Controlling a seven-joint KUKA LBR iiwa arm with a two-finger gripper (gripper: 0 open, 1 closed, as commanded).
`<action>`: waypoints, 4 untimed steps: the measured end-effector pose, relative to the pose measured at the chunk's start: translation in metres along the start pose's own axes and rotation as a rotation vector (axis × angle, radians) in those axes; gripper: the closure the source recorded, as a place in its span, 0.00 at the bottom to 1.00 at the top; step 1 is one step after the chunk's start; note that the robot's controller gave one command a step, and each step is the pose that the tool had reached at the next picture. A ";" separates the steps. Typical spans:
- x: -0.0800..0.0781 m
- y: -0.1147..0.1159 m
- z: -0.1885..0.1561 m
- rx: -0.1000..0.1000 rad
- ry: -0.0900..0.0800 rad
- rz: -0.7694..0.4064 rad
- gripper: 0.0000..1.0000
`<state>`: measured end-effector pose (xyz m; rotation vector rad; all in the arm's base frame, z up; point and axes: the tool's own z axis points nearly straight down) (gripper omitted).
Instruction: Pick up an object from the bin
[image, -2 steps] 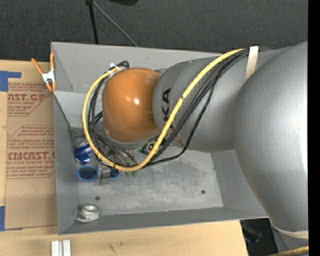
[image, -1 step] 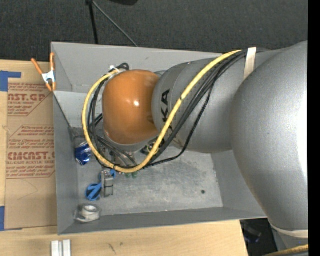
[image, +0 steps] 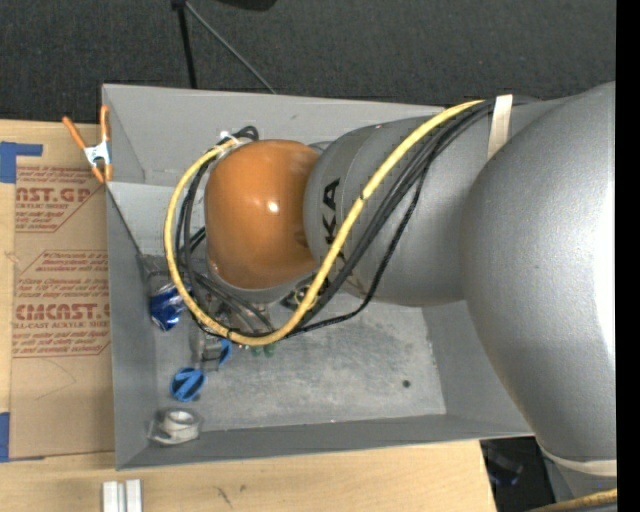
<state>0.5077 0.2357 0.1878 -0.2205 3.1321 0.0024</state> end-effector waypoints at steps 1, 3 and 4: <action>0.000 0.000 0.000 0.000 0.000 0.000 0.00; -0.020 -0.021 0.118 0.000 0.000 0.000 1.00; -0.011 -0.029 -0.055 -0.002 -0.009 0.003 1.00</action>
Offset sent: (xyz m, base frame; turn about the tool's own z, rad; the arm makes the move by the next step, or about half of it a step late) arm 0.0000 0.0000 0.0000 0.0000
